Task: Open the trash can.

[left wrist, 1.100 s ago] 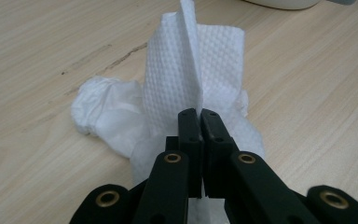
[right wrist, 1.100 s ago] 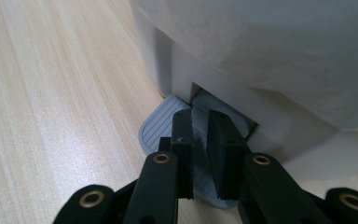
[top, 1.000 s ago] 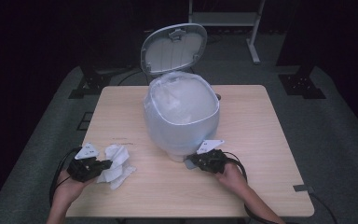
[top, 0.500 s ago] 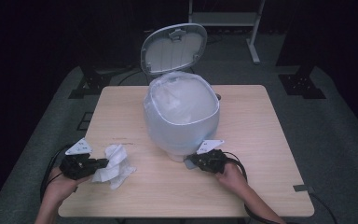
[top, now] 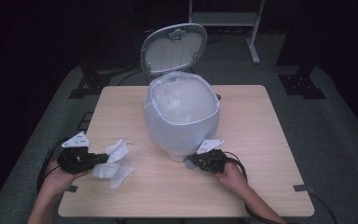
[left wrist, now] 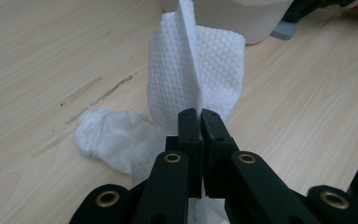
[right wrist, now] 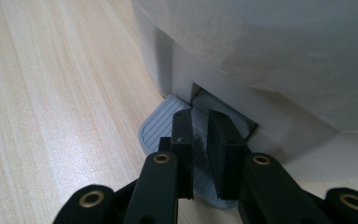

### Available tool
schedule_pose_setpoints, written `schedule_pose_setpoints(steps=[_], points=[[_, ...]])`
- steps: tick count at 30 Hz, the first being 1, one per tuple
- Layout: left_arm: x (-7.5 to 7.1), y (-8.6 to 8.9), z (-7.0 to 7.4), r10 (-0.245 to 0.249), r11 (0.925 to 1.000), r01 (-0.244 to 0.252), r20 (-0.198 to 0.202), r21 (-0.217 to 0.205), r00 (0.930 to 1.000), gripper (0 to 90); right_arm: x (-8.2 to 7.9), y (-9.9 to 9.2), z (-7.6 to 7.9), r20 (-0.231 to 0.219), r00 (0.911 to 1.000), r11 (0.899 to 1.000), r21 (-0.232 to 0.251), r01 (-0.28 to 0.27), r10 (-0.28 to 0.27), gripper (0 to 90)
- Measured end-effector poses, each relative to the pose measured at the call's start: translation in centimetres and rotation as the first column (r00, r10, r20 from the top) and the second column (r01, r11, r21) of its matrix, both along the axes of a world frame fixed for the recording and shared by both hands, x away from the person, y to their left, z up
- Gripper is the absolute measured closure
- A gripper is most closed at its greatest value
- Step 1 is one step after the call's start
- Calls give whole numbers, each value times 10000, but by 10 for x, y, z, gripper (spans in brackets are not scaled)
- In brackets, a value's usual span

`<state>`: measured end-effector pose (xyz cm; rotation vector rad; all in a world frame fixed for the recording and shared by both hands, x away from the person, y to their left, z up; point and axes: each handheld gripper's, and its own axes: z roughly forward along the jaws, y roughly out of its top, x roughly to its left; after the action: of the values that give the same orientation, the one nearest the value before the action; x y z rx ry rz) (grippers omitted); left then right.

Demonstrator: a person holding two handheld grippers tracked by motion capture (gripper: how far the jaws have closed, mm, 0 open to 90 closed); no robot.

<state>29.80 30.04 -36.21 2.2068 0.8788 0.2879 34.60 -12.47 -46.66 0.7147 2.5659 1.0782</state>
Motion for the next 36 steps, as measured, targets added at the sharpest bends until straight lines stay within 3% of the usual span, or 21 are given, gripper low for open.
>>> schedule_pose_setpoints(steps=[10,25,36], points=[[1,-3,14,-317,9993,314,-172,-184,9993,883,1,-1,0,-22,10000,10000,64,-45,45,802],[4,-5,27,-387,9979,381,-112,-524,9992,882,1,-1,0,4,10000,10000,36,-56,56,801],[8,-13,47,-652,9964,652,2,-542,9979,879,1,0,0,21,10000,10000,-1,-77,77,800]])
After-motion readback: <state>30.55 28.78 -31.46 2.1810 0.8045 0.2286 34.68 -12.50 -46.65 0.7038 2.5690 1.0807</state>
